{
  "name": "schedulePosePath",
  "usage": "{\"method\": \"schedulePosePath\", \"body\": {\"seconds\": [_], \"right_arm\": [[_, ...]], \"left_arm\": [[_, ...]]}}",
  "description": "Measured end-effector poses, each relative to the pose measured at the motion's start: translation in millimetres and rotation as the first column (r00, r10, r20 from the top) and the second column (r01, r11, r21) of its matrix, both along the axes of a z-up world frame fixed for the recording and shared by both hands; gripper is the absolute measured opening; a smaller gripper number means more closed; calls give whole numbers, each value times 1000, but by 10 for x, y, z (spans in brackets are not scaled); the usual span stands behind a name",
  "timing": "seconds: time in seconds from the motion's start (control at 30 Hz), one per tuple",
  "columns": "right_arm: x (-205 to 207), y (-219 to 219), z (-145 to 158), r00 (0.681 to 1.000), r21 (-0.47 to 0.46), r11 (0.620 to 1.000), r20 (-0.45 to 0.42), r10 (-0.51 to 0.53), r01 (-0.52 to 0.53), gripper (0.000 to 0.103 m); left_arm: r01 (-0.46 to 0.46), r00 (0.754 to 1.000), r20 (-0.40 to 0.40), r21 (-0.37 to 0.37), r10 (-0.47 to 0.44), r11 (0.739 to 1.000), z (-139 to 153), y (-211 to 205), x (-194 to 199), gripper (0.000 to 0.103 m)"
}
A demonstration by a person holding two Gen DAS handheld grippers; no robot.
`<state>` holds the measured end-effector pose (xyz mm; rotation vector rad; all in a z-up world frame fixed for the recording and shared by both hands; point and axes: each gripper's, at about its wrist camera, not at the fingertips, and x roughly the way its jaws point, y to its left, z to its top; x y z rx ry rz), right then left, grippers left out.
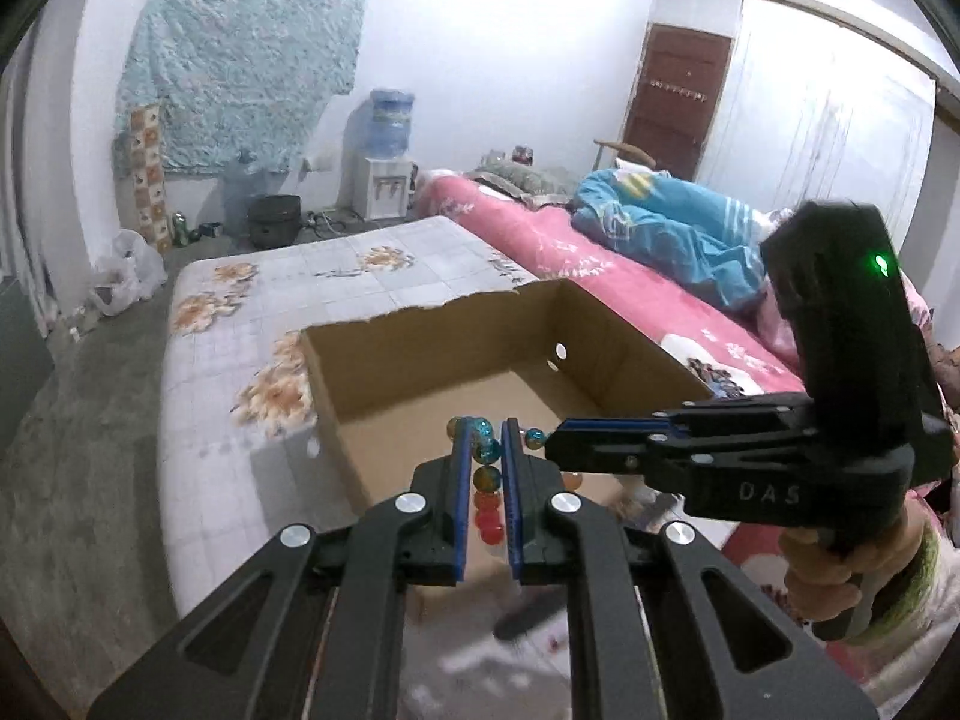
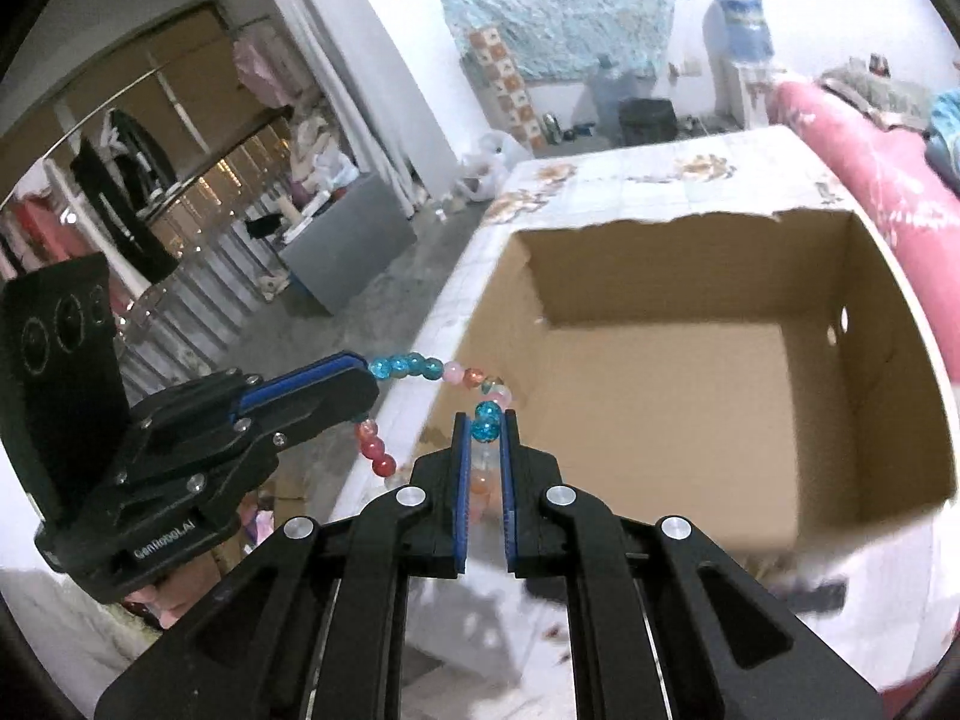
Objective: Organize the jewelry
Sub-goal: 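Lift the bracelet with the right gripper and carry it over the box, then open the right gripper to drop the bracelet into the box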
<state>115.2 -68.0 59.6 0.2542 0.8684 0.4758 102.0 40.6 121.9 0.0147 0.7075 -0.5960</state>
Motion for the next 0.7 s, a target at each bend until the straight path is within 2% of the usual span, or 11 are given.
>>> {"method": "schedulePosePath", "body": {"seconds": [0.1,0.2,0.4,0.47,0.53,0.7], "right_arm": [[483,-17,-142,995,-13,1000,-99,8,-9,7],[896,-61,-347,976,-23,999,-215,24,-30,7],[1451,-2,-668,932,-27,998,-362,38,-51,8],[1570,45,-729,922,-44,998,-386,27,-48,13],[1636,-4,-723,920,-52,998,-392,8,-31,17],[1565,-150,-643,934,-40,999,-357,-13,-1,24]], "left_arm": [[-10,999,-38,61,12,998,-124,-159,432,9],[-22,993,-110,142,38,990,-351,-316,864,9],[-27,982,-174,277,78,960,-679,-434,1301,10],[-34,981,-171,324,94,945,-778,-455,1374,11],[-44,978,-180,325,108,945,-815,-412,1391,10],[-90,979,-156,238,129,967,-680,-248,1318,18]]}}
